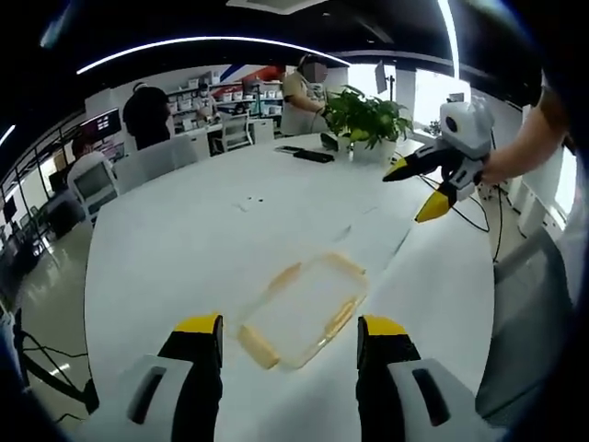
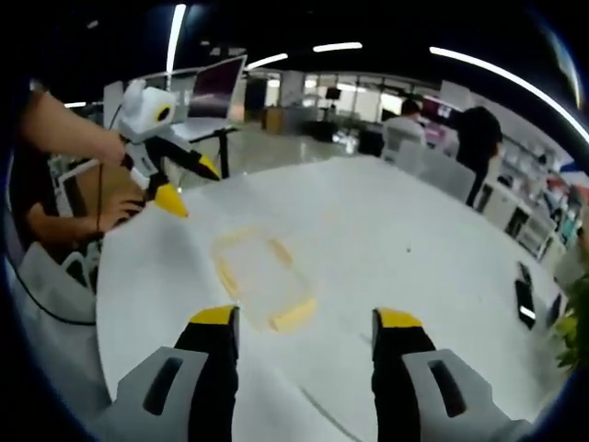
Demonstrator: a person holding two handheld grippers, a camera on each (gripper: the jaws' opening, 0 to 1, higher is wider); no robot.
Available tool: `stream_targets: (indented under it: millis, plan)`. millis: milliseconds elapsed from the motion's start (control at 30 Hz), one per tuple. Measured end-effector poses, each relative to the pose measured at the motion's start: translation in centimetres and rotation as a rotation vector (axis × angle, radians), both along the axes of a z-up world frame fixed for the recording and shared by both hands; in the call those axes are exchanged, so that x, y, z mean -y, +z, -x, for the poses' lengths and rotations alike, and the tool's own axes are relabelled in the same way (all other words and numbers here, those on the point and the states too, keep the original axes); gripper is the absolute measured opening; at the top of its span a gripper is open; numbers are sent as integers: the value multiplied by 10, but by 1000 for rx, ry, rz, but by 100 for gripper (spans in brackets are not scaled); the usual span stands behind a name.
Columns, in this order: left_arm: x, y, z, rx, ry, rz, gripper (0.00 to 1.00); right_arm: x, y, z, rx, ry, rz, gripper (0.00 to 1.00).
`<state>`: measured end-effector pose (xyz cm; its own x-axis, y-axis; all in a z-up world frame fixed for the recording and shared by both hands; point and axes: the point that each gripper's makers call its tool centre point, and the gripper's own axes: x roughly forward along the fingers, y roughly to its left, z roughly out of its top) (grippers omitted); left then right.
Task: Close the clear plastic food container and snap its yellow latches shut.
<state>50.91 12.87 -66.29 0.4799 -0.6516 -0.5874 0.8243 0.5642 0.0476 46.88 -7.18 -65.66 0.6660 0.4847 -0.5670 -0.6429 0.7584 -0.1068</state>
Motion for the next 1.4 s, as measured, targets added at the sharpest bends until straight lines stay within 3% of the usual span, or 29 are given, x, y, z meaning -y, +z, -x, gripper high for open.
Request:
stream_targets:
  millis: [367, 967, 1400]
  plan:
    - [-4, -11, -5, -21, -79, -50, 54, -7, -8, -7, -20, 51, 16, 55]
    - [-5, -39, -8, -82, -307, -168, 54, -24, -35, -15, -94, 213, 83, 52]
    - [-12, -55, -15, -80, -433, -222, 53, -28, -56, -24, -131, 319, 143, 51]
